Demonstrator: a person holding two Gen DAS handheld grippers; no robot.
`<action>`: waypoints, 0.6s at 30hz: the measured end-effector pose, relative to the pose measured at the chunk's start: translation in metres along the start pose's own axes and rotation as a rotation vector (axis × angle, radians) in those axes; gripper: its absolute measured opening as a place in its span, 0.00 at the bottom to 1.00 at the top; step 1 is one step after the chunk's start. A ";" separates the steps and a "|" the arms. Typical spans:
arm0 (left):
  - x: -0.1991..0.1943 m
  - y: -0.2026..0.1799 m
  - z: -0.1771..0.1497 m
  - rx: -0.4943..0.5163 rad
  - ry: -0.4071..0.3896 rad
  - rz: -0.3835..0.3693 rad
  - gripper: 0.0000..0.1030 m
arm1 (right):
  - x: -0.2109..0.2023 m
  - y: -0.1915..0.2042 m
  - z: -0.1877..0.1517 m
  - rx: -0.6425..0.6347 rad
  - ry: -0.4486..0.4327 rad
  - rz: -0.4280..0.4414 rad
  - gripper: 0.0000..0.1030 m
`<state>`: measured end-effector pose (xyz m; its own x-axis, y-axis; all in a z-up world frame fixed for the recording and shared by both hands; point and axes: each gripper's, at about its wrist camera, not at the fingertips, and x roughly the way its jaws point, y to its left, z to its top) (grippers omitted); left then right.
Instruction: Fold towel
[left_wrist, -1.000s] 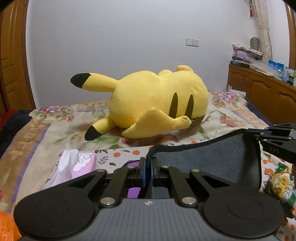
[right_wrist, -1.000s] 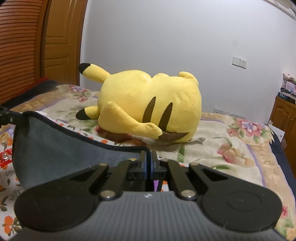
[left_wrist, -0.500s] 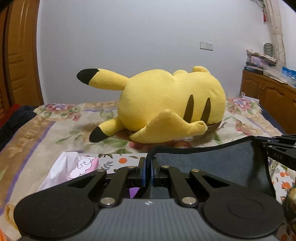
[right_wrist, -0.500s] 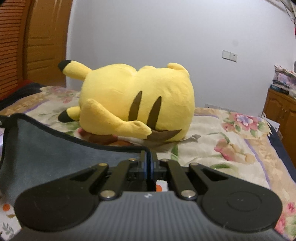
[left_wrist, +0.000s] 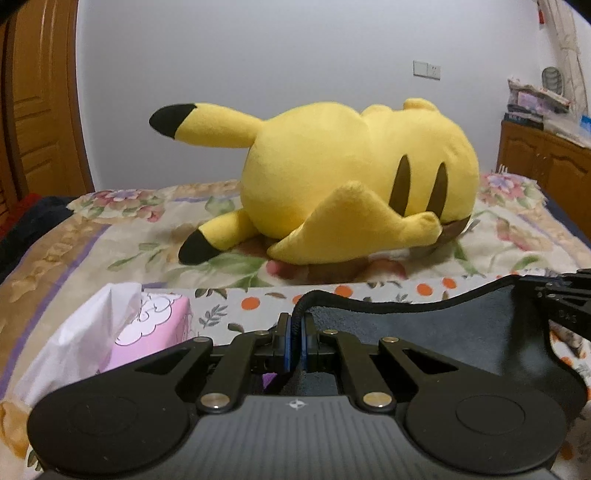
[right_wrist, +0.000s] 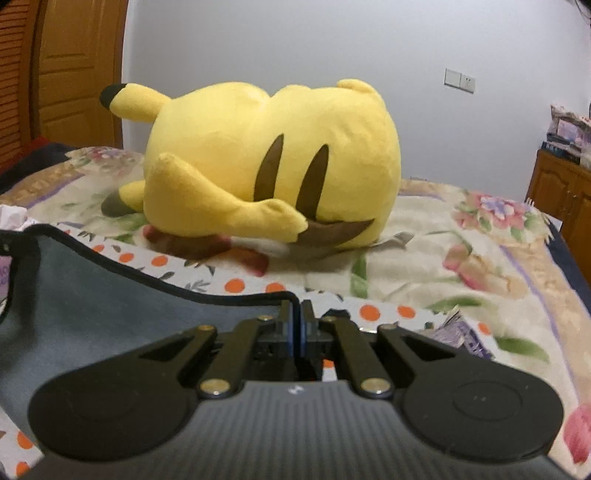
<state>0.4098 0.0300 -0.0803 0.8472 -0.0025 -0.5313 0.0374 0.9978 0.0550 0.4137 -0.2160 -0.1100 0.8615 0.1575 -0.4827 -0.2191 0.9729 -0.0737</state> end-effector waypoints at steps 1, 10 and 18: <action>0.002 0.000 -0.001 0.001 0.003 0.003 0.06 | 0.001 0.002 -0.001 -0.008 0.004 -0.002 0.04; 0.013 0.000 -0.012 0.006 0.032 -0.022 0.29 | 0.008 0.005 -0.007 -0.025 0.038 -0.024 0.06; 0.003 -0.004 -0.018 0.008 0.035 -0.035 0.41 | -0.009 0.008 -0.002 -0.022 0.031 0.000 0.16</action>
<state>0.4031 0.0276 -0.0976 0.8263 -0.0350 -0.5622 0.0712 0.9965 0.0428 0.4028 -0.2098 -0.1083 0.8470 0.1513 -0.5097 -0.2290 0.9690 -0.0928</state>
